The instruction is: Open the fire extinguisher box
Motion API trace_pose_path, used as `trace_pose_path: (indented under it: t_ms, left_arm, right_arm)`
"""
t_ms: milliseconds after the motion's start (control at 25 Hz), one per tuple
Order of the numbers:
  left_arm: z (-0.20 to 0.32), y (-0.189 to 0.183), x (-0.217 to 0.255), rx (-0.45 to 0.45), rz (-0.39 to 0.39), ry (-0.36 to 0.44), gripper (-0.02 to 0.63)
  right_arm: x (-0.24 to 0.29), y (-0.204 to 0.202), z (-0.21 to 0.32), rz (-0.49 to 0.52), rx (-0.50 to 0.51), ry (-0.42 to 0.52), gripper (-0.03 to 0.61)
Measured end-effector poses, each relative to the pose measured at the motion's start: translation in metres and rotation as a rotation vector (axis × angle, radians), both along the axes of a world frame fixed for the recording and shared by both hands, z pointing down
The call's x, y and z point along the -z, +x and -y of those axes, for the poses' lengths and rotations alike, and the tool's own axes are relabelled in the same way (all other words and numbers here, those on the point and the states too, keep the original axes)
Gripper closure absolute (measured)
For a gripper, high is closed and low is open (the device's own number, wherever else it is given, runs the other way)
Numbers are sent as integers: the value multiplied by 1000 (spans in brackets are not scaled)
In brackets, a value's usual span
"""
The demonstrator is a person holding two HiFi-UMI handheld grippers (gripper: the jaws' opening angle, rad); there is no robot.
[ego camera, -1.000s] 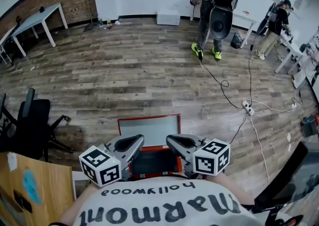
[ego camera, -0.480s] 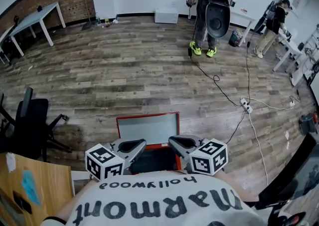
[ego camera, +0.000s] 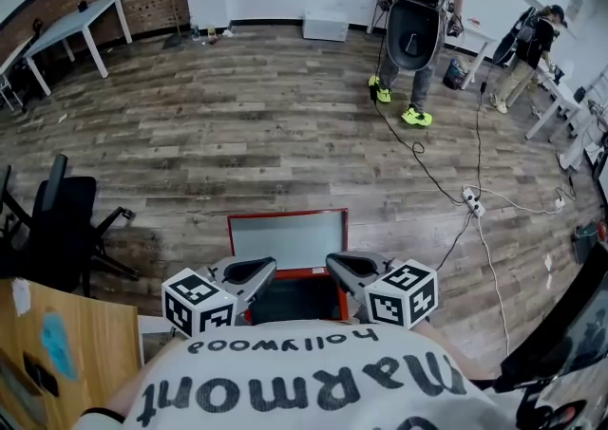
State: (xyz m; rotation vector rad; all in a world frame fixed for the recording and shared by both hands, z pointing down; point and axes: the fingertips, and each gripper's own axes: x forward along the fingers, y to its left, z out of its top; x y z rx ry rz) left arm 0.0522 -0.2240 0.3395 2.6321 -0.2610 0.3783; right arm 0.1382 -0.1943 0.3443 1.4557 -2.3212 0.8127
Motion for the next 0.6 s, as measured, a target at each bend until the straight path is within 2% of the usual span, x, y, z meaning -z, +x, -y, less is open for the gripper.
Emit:
trace_pose_path:
  t_ms: [120, 600]
  left_arm:
    - [0, -2, 1, 6, 3, -2, 609]
    - [-1, -1, -4, 8, 13, -10, 609]
  right_arm:
    - [0, -2, 1, -22, 8, 7, 569]
    - [-2, 2, 5, -10, 8, 12, 569]
